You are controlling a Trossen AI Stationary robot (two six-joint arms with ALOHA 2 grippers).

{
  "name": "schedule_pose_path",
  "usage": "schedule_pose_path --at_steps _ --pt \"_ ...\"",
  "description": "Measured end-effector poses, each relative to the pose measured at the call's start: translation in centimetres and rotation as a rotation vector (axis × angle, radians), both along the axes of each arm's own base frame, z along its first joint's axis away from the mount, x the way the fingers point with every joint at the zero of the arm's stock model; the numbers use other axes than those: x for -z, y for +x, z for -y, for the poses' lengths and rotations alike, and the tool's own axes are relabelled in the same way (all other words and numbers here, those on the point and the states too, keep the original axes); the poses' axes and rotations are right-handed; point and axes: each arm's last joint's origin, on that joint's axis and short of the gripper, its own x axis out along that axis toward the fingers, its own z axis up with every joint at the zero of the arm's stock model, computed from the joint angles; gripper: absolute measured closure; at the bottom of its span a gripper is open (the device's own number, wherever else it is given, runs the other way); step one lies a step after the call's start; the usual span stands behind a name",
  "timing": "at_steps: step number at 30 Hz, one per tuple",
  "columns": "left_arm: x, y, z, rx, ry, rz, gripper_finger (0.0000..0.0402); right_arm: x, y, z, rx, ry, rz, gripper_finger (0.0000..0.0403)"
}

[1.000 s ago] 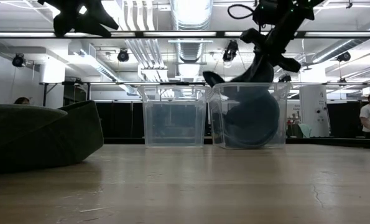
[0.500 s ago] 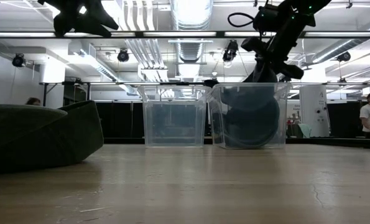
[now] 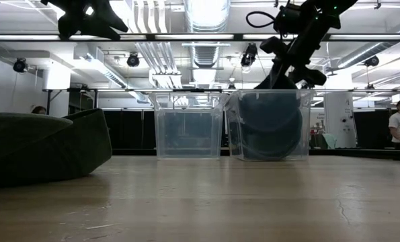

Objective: Pick & Place hat
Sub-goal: Put the blue cap into the right transparent bin

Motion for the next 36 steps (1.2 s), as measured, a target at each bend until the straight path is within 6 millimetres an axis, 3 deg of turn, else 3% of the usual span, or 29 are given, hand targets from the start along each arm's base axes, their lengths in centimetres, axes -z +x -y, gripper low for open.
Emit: schedule_pose_path --at_steps 14,25,29,36 --pt "0.0 0.0 0.0 0.007 0.018 -0.016 0.0207 -2.5 -0.8 -0.8 -0.020 0.082 -0.067 0.0296" --pt "0.0 0.0 0.0 0.008 0.019 -0.017 0.0207 -7.5 -0.9 -1.3 -0.003 -0.177 -0.101 0.0316" --pt "0.0 0.0 0.0 0.008 0.019 -0.017 0.0207 -7.1 -0.2 -1.3 -0.010 -0.245 -0.180 0.0332" --pt "0.0 0.0 0.0 0.007 0.019 -0.016 0.0207 -4.2 1.7 0.0 -0.082 -0.205 -0.295 0.0359"
